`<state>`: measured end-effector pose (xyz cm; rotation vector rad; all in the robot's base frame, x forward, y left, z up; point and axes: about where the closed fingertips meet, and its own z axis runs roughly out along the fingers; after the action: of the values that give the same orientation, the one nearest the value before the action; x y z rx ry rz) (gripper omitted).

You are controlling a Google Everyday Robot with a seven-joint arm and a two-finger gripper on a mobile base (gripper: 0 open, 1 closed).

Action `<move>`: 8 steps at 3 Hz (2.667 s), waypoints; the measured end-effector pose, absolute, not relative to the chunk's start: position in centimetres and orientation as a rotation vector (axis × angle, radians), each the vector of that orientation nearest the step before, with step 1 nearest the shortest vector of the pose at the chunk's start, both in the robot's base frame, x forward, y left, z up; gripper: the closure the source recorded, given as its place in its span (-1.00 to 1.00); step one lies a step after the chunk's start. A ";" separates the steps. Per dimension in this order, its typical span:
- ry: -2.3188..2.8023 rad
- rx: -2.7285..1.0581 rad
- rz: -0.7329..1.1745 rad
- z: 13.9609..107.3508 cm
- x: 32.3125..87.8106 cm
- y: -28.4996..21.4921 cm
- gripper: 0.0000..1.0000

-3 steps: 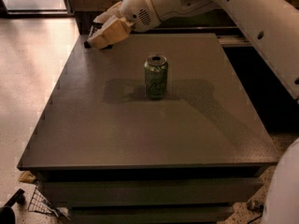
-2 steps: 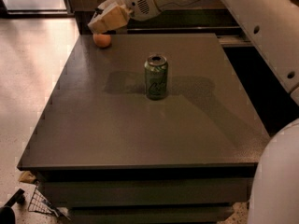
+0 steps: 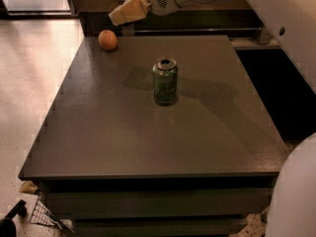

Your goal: Move rxbar chocolate near orange

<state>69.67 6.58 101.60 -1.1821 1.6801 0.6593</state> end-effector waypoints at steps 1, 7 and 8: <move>1.683 -1.179 0.659 101.6 69.7 6.5 1.00; 1.839 -0.736 0.596 94.9 83.8 2.3 1.00; 1.856 -0.698 0.564 93.0 84.6 4.1 1.00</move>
Offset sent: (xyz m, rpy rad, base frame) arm 0.0267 -0.0317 -0.0105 0.0201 0.0723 -0.1404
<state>84.56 4.09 92.99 -0.6985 1.8556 0.5642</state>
